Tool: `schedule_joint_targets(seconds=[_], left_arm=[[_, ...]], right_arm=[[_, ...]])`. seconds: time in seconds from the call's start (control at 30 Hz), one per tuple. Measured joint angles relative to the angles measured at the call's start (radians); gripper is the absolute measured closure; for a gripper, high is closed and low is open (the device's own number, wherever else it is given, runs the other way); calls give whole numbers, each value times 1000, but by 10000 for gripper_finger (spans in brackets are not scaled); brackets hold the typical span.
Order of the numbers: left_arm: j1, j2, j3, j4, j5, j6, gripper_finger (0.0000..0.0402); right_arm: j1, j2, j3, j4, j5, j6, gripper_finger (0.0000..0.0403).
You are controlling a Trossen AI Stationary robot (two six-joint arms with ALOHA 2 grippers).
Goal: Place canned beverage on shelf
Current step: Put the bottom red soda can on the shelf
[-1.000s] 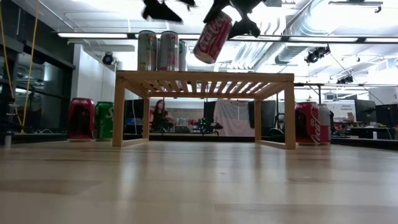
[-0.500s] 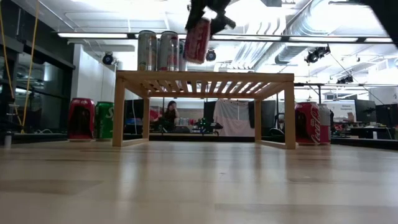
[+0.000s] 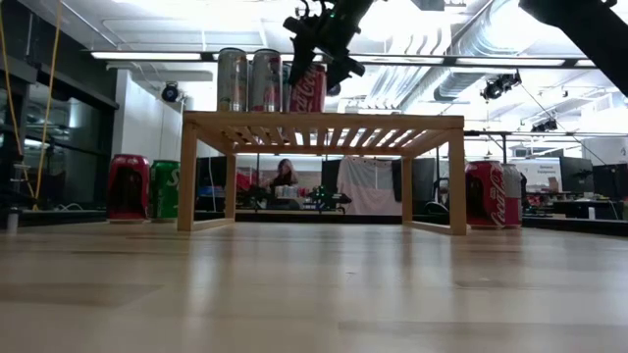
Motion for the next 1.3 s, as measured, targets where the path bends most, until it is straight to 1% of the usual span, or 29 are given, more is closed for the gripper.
schedule_joint_targets(seconds=[0.33, 0.5, 0.6, 0.8, 1.0, 1.3], left_arm=[[0, 6, 0, 4, 0, -17, 23], [0, 6, 0, 3, 0, -17, 23], [0, 6, 0, 3, 1, -17, 23], [0, 6, 0, 3, 2, -24, 23], [0, 6, 0, 3, 2, -24, 23], [0, 6, 0, 1, 2, -13, 23]], right_arm=[[0, 3, 0, -5, -3, 19, 101], [0, 2, 0, 3, -2, 19, 36], [0, 2, 0, 5, -2, 19, 16], [0, 2, 3, 24, -3, -22, 9], [0, -1, 66, -7, -3, -109, 8], [-7, -115, 51, -5, -1, -229, 14]])
